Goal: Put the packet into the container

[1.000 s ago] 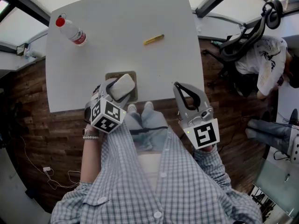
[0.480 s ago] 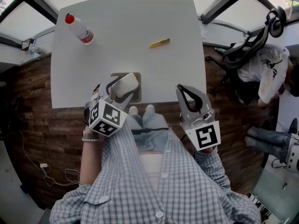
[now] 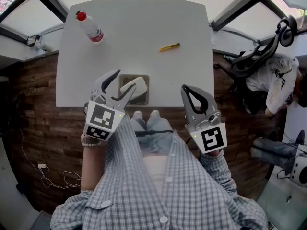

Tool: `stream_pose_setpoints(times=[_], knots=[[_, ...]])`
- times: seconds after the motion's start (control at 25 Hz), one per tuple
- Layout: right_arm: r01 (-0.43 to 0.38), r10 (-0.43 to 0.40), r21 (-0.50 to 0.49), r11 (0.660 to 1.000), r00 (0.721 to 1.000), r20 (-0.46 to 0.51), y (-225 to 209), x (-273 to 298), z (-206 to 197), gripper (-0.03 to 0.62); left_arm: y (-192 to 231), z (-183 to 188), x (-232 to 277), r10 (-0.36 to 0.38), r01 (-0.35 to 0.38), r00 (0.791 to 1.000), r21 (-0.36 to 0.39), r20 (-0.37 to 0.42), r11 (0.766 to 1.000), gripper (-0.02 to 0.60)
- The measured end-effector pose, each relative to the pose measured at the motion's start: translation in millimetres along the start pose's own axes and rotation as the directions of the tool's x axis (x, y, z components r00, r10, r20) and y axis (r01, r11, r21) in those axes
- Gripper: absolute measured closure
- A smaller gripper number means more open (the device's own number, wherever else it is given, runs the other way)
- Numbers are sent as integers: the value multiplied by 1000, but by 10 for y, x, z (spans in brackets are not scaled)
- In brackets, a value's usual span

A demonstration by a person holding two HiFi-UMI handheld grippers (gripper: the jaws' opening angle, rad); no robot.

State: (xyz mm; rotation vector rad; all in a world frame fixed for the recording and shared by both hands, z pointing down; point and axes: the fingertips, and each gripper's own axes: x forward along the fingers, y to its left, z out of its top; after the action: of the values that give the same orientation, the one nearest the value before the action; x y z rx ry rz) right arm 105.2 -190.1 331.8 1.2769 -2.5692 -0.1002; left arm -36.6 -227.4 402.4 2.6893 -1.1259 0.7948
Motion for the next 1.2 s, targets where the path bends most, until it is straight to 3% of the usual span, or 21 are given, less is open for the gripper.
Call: stream_pose_setpoints(times=[0.16, 0.32, 0.64, 1.2], knots=[[-8, 8, -2, 1000, 1000, 13, -1, 38, 34, 592, 73, 102, -112, 25, -22, 998, -40, 59, 999, 359], [-17, 17, -1, 1000, 999, 29, -1, 78, 78, 592, 140, 204, -244, 42, -32, 991, -81, 130, 996, 449], [-25, 25, 1, 1000, 999, 46, 15, 131, 122, 592, 336, 319, -472, 131, -100, 973, -167, 192, 981, 573], [-47, 47, -7, 999, 997, 55, 27, 160, 142, 592, 303, 380, -583, 137, -83, 961, -223, 239, 971, 578]])
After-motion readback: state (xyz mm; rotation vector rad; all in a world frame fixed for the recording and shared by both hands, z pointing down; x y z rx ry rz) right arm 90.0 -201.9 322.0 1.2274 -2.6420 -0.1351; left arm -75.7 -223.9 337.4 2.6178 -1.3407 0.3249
